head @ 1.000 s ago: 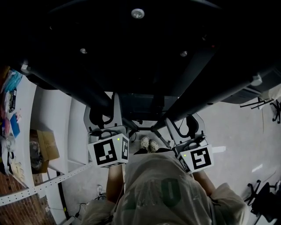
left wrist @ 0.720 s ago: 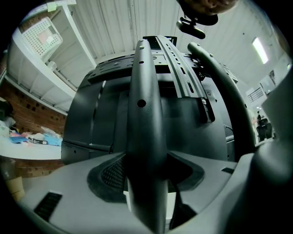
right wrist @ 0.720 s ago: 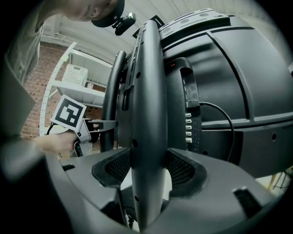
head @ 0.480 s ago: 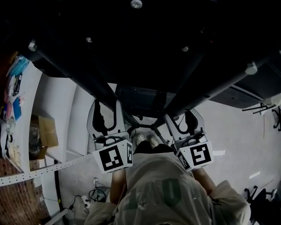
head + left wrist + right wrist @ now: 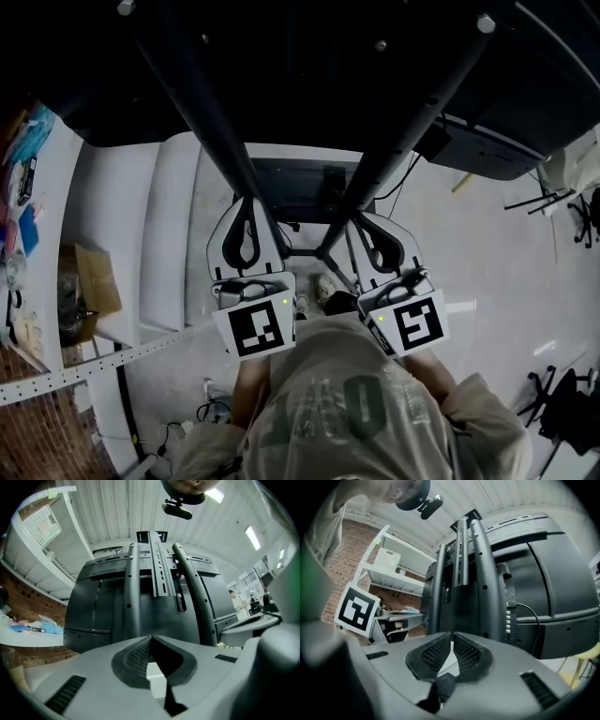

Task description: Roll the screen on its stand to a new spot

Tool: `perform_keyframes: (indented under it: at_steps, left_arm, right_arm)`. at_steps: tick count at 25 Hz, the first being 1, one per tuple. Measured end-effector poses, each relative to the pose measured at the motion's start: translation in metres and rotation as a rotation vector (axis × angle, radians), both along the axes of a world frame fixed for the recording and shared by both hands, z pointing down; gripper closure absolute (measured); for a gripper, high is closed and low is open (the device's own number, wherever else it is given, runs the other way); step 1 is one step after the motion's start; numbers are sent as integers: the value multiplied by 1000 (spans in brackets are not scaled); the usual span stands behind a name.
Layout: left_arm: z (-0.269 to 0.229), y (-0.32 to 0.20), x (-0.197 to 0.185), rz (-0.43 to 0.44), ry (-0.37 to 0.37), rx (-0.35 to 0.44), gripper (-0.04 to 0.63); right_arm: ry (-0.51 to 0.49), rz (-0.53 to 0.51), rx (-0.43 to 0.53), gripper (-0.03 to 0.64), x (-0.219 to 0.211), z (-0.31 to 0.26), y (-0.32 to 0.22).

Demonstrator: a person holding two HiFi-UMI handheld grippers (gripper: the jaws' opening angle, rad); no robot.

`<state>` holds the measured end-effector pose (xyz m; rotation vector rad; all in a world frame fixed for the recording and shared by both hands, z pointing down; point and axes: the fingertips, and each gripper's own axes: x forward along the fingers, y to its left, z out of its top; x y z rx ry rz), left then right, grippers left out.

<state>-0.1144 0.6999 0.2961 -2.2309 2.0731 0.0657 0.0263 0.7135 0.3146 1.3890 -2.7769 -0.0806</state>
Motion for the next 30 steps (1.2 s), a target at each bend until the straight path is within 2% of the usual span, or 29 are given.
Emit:
perform_keyframes:
  at_steps: [3, 7, 18, 30]
  left_arm:
    - [1, 9, 5, 24, 14, -4, 580]
    - [2, 19, 7, 45, 23, 0, 580]
    - [2, 24, -5, 16, 35, 4, 580]
    - [4, 12, -3, 8, 36, -9, 581]
  right_arm:
    - [-36, -41, 38, 588, -30, -13, 3]
    - [-64, -70, 25, 589, -52, -11, 9]
    - [-53, -66, 35, 597, -62, -5, 11]
    - [-54, -84, 43, 597, -65, -6, -4]
